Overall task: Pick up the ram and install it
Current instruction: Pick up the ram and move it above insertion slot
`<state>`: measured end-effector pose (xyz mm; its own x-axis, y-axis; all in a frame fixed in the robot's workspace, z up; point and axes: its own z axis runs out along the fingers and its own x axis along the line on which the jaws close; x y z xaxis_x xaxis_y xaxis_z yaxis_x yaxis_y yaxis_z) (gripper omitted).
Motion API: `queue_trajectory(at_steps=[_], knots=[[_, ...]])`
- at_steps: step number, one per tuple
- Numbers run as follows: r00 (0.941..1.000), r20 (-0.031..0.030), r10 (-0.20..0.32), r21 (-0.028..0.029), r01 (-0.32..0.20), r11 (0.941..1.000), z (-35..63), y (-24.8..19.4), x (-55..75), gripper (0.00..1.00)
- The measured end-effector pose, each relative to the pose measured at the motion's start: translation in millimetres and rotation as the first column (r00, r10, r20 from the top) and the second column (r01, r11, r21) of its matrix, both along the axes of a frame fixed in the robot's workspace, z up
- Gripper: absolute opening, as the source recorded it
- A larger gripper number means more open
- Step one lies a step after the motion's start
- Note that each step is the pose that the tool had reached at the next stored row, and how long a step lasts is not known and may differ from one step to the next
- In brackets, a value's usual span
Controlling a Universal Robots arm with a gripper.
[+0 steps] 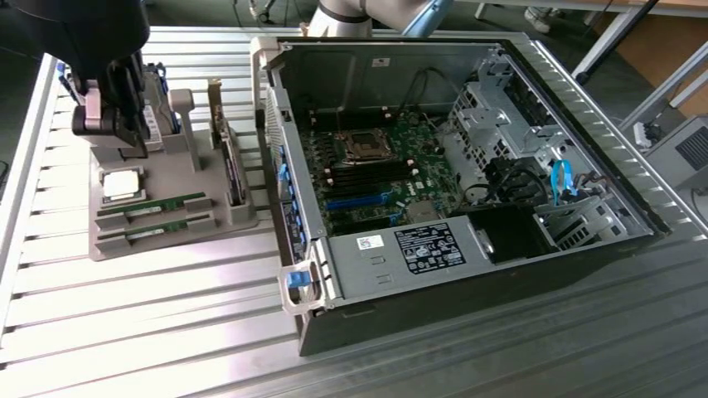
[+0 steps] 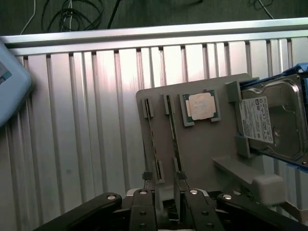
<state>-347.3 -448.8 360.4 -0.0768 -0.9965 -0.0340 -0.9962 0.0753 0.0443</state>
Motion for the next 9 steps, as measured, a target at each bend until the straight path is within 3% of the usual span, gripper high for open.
queue_trajectory(at_steps=[9], knots=[[1.0000, 0.0000, 0.001, 0.0018, -0.001, 1.0000, -18.3, 0.0, -2.5, 0.29]])
